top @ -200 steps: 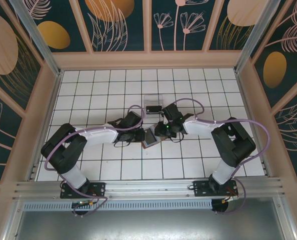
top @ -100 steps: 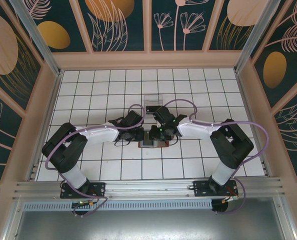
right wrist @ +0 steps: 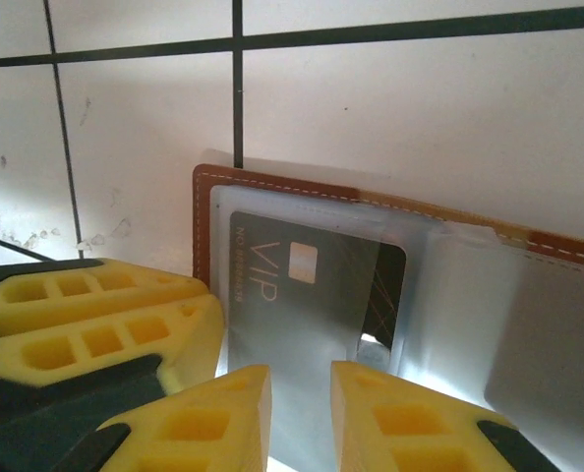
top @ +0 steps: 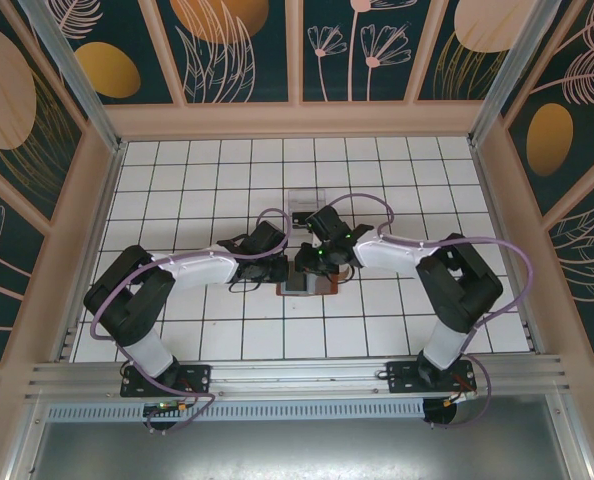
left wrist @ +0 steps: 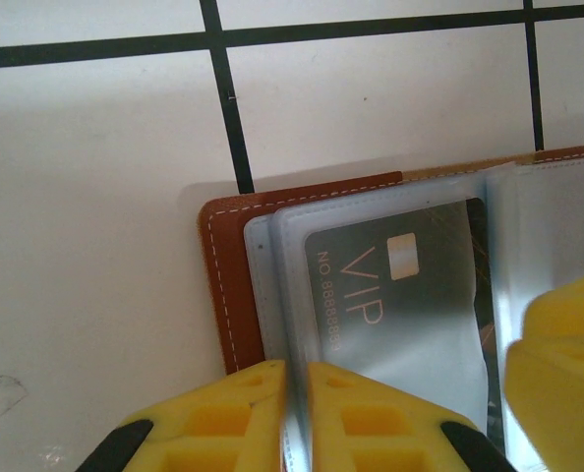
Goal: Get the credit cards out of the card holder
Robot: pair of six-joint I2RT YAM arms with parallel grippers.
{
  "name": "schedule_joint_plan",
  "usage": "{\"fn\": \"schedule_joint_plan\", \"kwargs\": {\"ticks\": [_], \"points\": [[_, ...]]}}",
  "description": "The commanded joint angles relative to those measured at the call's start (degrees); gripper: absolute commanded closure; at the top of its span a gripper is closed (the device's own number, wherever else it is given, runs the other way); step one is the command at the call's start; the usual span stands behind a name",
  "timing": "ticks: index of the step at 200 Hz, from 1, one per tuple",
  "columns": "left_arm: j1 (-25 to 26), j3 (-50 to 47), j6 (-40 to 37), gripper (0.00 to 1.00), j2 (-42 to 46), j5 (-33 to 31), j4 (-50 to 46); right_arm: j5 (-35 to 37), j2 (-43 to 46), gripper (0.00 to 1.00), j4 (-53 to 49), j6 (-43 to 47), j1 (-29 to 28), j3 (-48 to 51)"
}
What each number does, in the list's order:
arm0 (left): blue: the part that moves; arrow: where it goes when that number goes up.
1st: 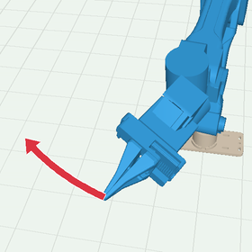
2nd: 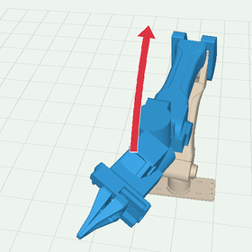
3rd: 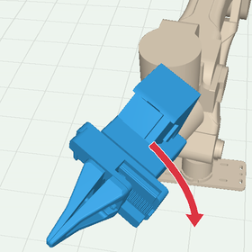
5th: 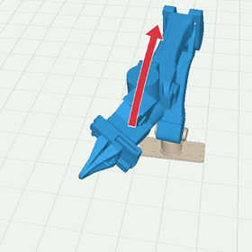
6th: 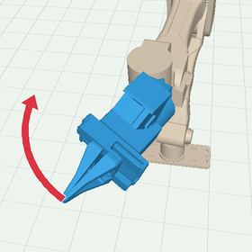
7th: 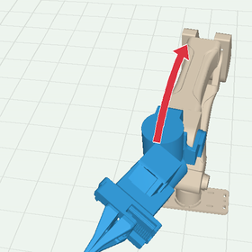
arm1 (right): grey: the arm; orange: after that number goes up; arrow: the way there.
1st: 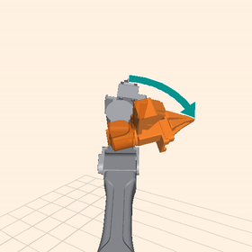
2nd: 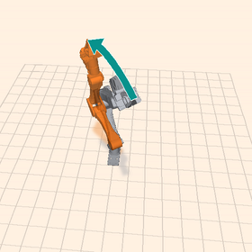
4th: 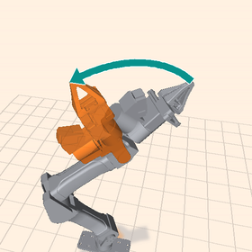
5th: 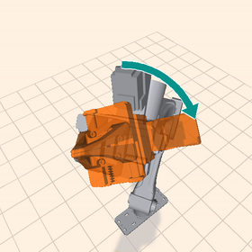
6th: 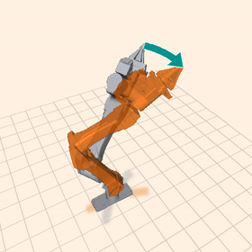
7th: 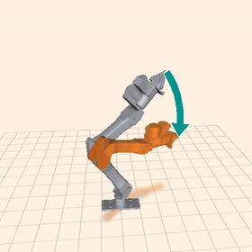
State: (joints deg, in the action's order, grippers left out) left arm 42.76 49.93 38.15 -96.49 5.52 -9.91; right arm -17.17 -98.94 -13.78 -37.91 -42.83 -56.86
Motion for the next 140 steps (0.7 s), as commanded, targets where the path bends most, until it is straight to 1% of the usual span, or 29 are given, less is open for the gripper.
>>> {"fn": "schedule_joint_plan", "kwargs": {"ticks": [1,16,47,100,117,140], "points": [[0.20,-0.72,-0.71,0.84,-1.35,-0.85,-2.83,-1.12,-2.71,0.76,1.21,-0.39,0.20,-0.24],[0.20,-0.71,-0.65,0.84,-1.36,-0.78,-2.83,-0.73,-3.61,0.76,0.98,-0.30,0.20,-0.28],[0.16,-0.78,-0.62,0.84,-1.41,-0.94,-2.83,2.88,-4.68,0.76,-2.64,0.36,-0.06,-1.05],[0.15,-0.55,-0.65,0.82,-1.34,-1.53,-3.51,7.18,-2.47,0.71,-7.15,0.73,-0.21,-1.56],[0.20,-0.29,-0.87,0.81,-1.34,-1.74,-3.97,7.20,-2.13,0.71,-7.44,0.82,-0.19,-1.95],[0.17,0.07,-0.97,0.81,-1.40,-1.21,-3.97,4.94,-0.52,0.71,-5.31,0.53,-0.33,-1.88]]}}
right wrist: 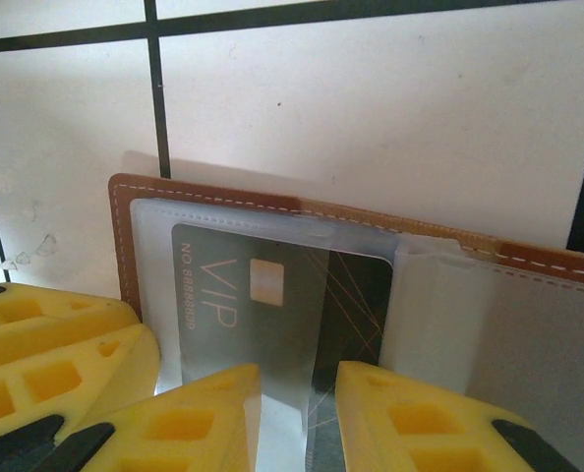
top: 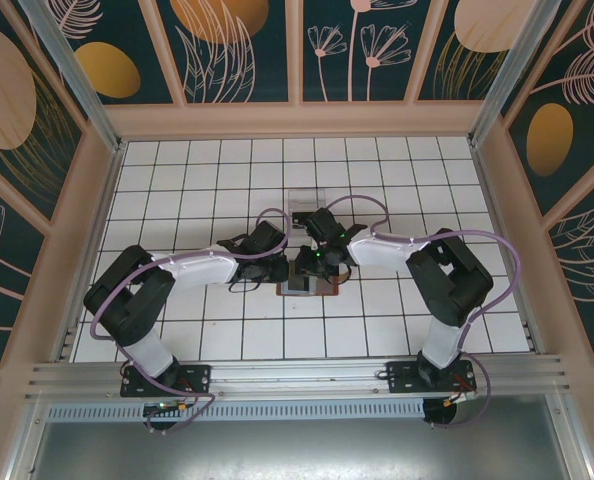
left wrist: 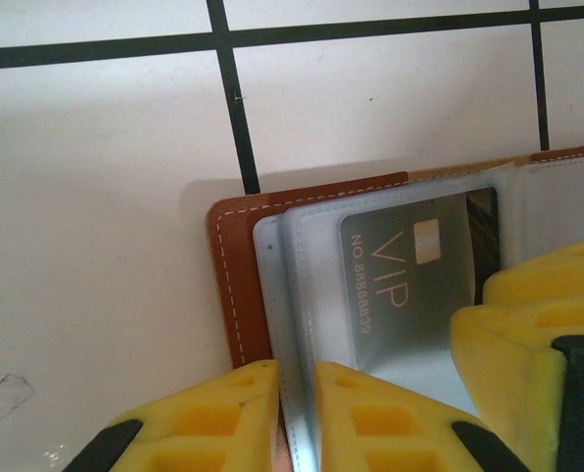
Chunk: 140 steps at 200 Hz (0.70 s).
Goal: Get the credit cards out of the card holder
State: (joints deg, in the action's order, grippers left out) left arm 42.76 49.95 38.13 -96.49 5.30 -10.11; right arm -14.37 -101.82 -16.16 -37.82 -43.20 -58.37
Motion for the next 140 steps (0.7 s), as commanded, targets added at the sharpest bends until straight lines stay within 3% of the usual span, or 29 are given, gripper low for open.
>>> {"fn": "schedule_joint_plan", "kwargs": {"ticks": [1,49,140], "points": [[0.15,0.05,-0.95,0.81,-1.41,-0.91,-3.78,2.06,2.48,0.71,-2.88,0.41,0.05,-0.36],[0.21,0.58,-1.12,0.81,-4.21,-3.25,-5.61,0.75,5.65,0.71,-1.25,-0.83,0.86,0.76],[0.21,0.30,-1.38,0.81,-5.03,-3.53,-6.15,-3.90,2.76,0.72,4.75,-1.02,2.42,5.50]]}}
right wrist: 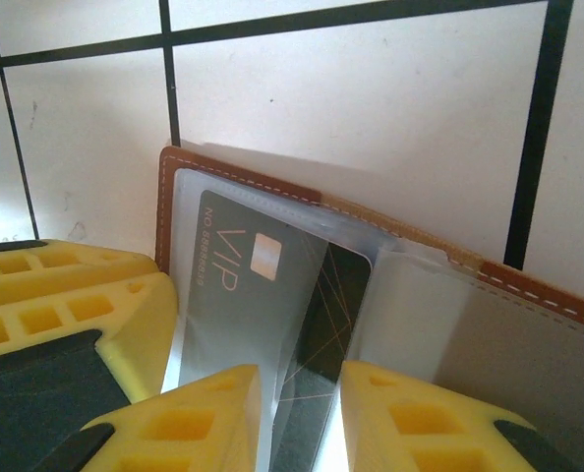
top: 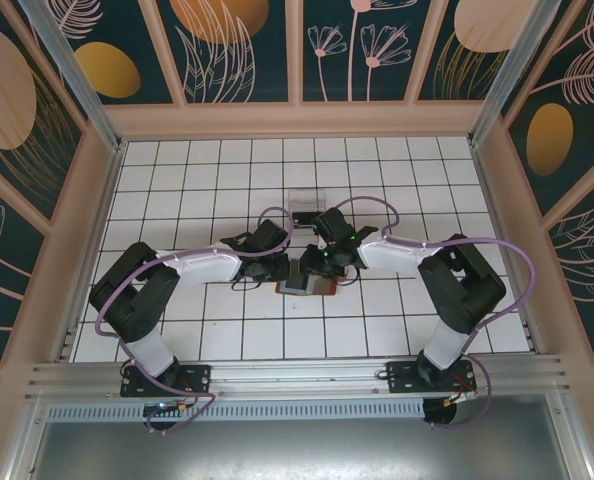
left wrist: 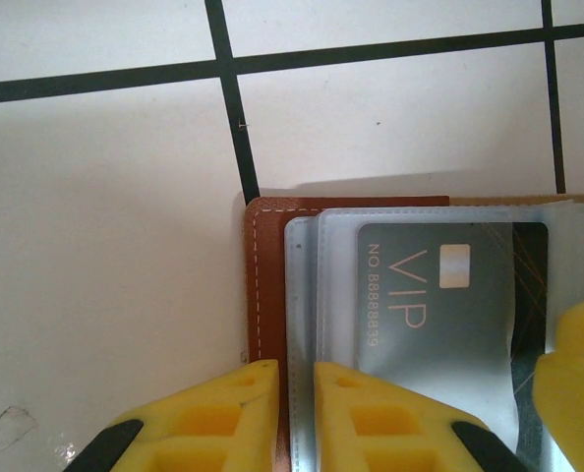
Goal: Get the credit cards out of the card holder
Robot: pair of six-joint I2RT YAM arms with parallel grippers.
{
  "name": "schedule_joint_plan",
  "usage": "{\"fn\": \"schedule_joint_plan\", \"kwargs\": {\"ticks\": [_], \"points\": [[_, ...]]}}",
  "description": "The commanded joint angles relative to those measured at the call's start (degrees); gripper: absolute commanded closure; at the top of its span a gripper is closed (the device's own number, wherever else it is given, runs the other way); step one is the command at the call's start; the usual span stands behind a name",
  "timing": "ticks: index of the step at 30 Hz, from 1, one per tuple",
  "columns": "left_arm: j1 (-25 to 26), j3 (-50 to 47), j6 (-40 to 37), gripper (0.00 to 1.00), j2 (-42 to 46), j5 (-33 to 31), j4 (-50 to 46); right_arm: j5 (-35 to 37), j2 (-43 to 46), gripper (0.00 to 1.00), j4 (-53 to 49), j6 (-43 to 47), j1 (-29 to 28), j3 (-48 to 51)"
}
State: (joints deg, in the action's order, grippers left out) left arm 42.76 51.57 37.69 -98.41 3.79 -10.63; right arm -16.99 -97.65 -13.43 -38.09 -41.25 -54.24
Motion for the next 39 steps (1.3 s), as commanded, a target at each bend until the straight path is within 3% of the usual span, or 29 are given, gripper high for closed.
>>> {"fn": "schedule_joint_plan", "kwargs": {"ticks": [1,19,28,39], "points": [[0.21,-1.31,-0.95,0.81,-3.10,-2.03,-5.63,-1.33,-1.41,0.71,2.06,-0.76,0.47,1.39],[0.21,-1.42,-0.93,0.82,-3.53,-1.60,-6.07,-2.11,-3.99,0.76,7.74,-2.32,2.47,6.64],[0.24,-1.18,-0.80,0.83,-3.76,-1.19,-6.26,-7.59,-4.45,0.81,17.64,-4.37,4.24,11.75],[0.30,-0.76,-0.79,0.84,-4.16,-0.89,-6.86,-19.53,-6.57,0.83,35.90,-6.69,6.02,18.22]]}}
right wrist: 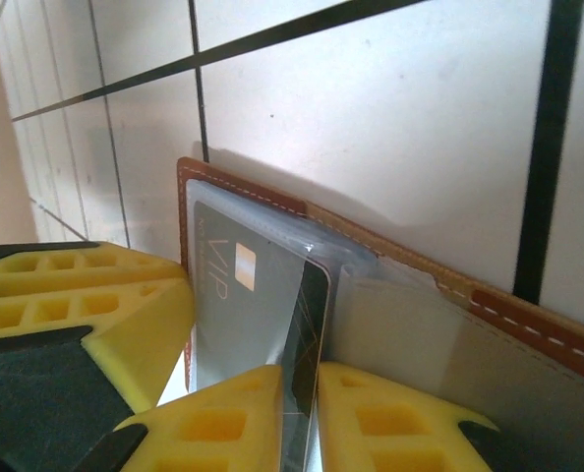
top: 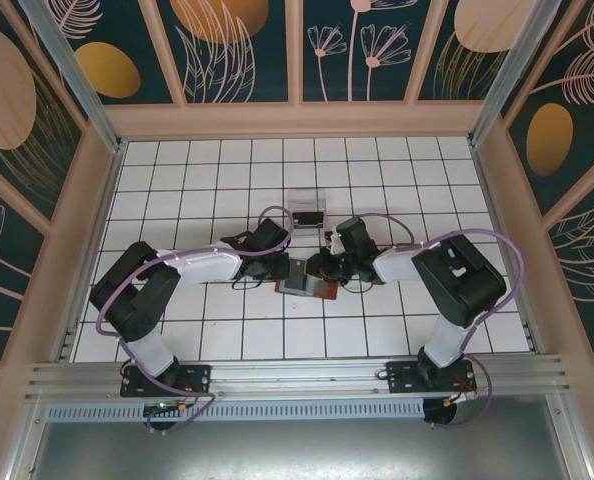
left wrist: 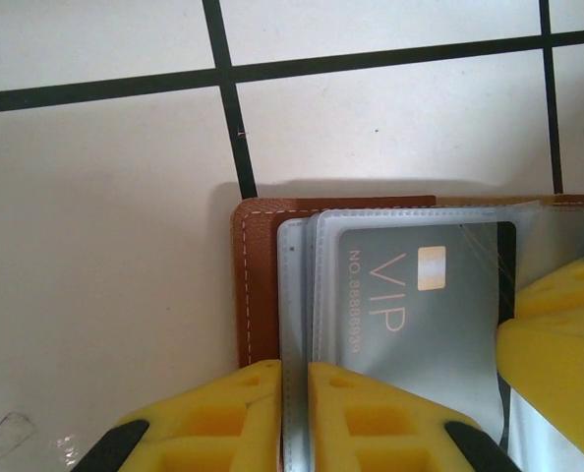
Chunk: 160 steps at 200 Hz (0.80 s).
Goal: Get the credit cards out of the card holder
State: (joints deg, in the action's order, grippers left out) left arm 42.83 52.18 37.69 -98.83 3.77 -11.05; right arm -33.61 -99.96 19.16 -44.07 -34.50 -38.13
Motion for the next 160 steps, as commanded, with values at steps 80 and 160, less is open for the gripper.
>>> {"fn": "schedule_joint_plan", "kwargs": {"ticks": [80,160], "points": [[0.18,-1.66,-0.43,0.84,-3.04,-1.30,-6.71,-0.92,-2.84,0.95,0.99,0.35,-0.40,2.40],[0.20,-2.06,-0.14,0.84,-2.86,-1.57,-6.79,0.45,3.82,0.99,-3.71,1.97,2.80,5.32]]}}
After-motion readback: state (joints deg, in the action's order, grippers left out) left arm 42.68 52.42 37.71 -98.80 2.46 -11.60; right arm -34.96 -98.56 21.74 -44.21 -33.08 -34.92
